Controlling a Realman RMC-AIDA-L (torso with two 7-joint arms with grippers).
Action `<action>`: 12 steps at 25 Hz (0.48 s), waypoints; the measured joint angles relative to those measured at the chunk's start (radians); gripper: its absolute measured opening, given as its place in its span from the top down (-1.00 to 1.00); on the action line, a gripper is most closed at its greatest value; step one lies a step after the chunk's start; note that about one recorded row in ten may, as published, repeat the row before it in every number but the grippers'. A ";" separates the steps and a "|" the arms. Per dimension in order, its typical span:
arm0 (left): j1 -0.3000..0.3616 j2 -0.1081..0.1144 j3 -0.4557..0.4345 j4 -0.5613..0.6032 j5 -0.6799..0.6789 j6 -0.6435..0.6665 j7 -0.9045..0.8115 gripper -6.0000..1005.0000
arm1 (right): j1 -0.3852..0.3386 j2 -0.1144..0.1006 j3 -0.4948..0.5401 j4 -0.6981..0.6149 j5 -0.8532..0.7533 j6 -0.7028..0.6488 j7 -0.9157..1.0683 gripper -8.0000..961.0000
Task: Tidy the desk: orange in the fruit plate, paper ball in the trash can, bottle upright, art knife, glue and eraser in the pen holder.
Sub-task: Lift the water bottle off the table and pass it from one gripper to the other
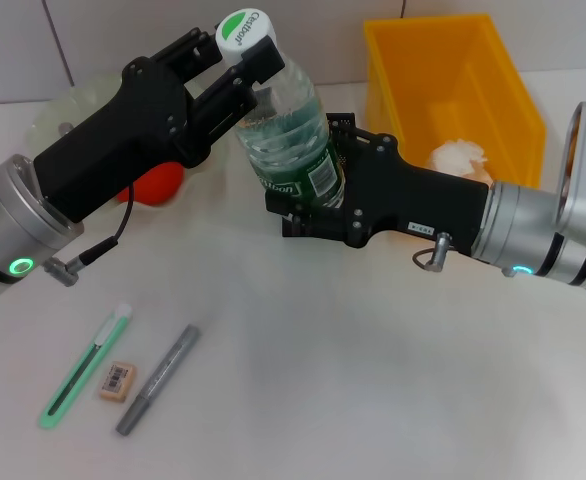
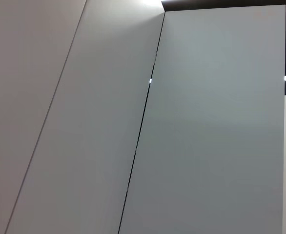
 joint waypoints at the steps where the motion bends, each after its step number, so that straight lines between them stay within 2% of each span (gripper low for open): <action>1: 0.000 0.000 0.000 0.000 0.000 0.000 0.000 0.10 | -0.002 0.000 0.000 0.000 0.000 0.000 0.000 -0.60; 12: 0.000 0.000 0.001 0.000 0.000 0.001 0.000 0.10 | -0.019 0.000 -0.022 -0.001 0.000 -0.007 0.001 -0.60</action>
